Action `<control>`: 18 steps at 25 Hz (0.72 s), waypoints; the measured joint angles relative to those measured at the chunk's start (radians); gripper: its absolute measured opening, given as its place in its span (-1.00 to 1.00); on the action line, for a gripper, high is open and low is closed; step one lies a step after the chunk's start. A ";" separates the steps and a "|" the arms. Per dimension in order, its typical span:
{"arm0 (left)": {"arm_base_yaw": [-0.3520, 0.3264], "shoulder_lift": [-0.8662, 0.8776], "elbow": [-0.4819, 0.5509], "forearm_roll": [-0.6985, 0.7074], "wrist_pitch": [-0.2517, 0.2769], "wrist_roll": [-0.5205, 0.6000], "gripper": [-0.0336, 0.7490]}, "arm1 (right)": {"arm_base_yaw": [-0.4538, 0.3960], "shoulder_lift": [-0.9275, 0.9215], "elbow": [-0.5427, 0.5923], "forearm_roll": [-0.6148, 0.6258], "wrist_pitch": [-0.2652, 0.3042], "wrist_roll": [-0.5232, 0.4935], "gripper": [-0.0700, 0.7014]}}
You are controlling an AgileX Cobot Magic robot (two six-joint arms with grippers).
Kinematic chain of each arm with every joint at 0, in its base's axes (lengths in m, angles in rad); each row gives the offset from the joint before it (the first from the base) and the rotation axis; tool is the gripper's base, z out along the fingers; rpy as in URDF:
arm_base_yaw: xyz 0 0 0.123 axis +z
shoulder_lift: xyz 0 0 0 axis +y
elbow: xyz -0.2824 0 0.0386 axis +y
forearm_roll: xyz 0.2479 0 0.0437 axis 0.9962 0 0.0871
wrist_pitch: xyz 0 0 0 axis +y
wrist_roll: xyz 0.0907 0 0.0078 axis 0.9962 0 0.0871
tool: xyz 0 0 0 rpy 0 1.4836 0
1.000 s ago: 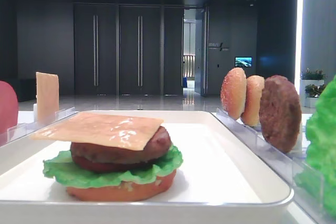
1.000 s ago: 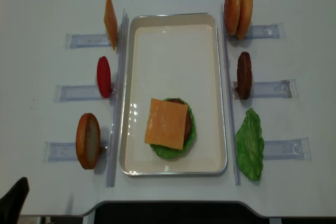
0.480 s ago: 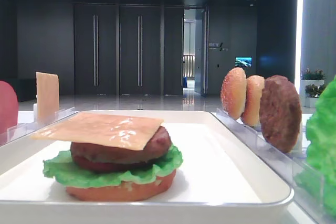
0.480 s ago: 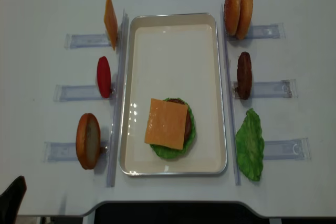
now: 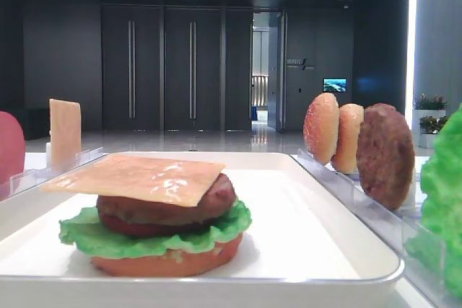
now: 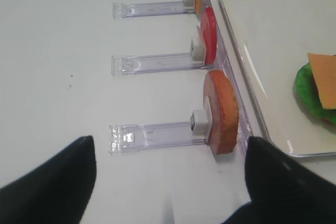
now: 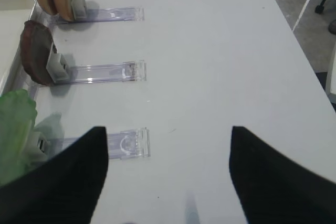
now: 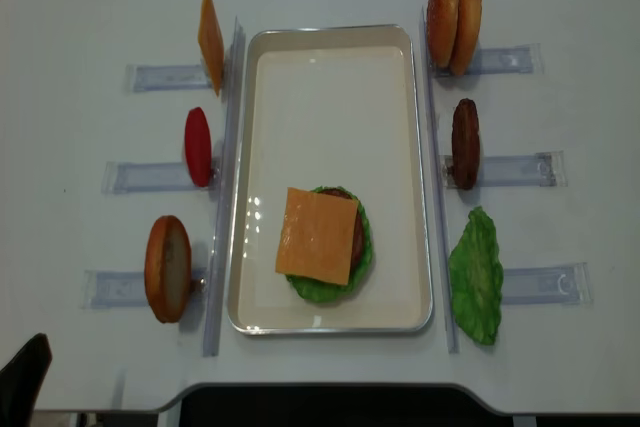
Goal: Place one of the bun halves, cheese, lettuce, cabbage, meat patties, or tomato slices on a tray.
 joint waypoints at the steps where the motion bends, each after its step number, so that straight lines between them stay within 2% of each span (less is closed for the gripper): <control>1: 0.000 0.000 0.000 0.000 0.000 0.000 0.85 | 0.000 0.000 0.000 0.000 0.000 0.000 0.39; 18: 0.000 0.000 0.000 -0.001 0.000 0.000 0.85 | 0.000 0.000 0.000 0.000 0.000 0.000 0.39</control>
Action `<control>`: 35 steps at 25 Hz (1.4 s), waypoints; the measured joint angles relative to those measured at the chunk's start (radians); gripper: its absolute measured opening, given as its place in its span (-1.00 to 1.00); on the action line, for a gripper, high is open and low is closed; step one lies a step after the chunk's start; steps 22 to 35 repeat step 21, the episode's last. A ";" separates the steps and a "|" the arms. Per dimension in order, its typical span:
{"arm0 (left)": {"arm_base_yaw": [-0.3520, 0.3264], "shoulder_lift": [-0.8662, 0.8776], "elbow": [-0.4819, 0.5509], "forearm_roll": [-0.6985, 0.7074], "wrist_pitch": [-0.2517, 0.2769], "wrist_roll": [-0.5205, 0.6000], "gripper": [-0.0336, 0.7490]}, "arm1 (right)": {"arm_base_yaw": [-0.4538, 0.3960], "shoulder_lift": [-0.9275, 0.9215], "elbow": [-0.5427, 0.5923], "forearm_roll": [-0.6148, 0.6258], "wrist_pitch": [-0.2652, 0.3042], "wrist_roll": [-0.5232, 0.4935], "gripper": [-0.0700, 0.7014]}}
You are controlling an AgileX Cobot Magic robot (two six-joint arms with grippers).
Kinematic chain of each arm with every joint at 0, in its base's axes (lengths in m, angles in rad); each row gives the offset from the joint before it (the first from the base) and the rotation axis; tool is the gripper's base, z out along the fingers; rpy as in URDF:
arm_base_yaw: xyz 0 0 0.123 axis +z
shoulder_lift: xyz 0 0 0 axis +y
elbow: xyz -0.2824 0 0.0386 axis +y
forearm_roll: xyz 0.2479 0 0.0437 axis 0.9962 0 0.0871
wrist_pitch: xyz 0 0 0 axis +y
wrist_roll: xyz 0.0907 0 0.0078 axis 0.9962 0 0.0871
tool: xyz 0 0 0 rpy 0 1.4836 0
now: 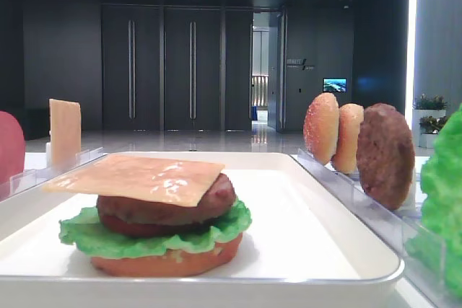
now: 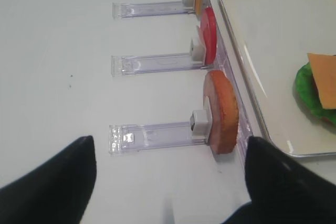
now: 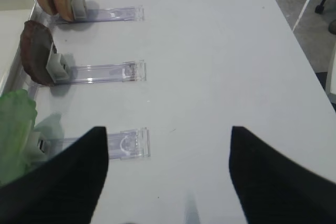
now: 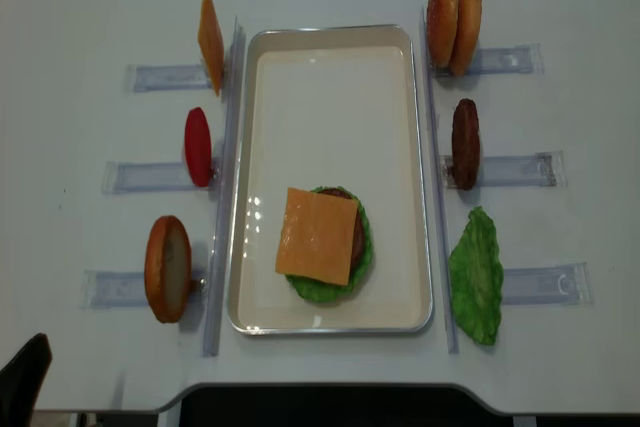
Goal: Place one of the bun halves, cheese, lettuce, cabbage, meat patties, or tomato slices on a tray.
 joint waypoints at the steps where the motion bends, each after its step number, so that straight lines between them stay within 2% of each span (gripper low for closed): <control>1: 0.000 0.000 0.000 0.000 0.000 0.000 0.83 | 0.000 0.000 0.000 0.000 0.000 0.000 0.39; 7: 0.000 0.000 0.000 0.000 0.000 0.000 0.68 | 0.000 0.000 0.000 0.000 0.000 0.000 0.39; 21: 0.000 0.000 0.000 0.000 0.000 0.000 0.15 | 0.000 0.000 0.000 0.000 0.000 0.000 0.39; 35: 0.000 0.000 0.000 0.000 0.000 0.000 0.15 | 0.000 0.000 0.000 0.000 0.000 0.000 0.39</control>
